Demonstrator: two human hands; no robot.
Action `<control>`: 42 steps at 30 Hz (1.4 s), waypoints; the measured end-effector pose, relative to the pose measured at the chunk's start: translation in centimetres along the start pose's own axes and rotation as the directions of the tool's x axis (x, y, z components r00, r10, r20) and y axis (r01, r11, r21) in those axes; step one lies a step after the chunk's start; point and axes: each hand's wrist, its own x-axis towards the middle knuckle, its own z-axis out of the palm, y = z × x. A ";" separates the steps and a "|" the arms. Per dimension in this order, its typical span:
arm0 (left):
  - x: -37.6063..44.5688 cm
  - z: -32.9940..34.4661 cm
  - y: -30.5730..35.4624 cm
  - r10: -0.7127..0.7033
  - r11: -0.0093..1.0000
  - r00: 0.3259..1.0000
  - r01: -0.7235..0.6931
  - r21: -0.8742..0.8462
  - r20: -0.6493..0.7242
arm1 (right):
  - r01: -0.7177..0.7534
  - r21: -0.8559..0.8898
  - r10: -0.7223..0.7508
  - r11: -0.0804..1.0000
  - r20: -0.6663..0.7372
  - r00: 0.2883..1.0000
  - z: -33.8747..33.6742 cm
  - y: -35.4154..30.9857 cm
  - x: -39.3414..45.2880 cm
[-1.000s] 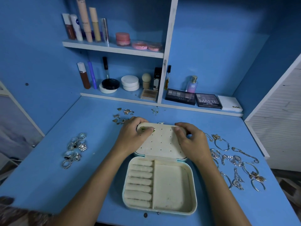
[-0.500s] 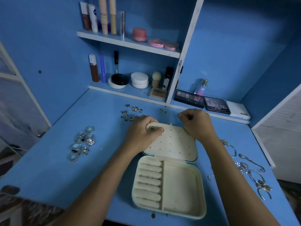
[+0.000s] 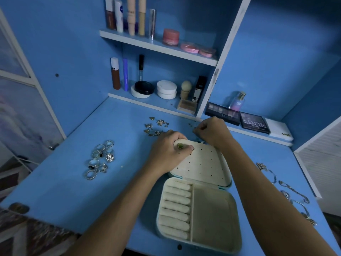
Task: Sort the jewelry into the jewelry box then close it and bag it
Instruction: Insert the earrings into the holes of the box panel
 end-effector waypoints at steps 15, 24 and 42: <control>0.2 0.2 -0.3 -0.002 1.000 1.000 0.002 -0.014 -0.003 | -0.080 -0.009 0.080 0.997 0.007 0.997 0.5 -0.1 0.6; -0.1 0.0 -0.1 -0.001 0.998 1.000 0.000 -0.065 -0.012 | -0.078 0.130 0.087 0.988 -0.064 0.994 -0.9 0.5 -0.4; -1.8 -2.2 2.7 0.132 0.981 0.990 -0.137 -0.141 -0.044 | -0.104 0.619 0.187 0.779 -0.072 0.980 -6.4 5.2 -5.3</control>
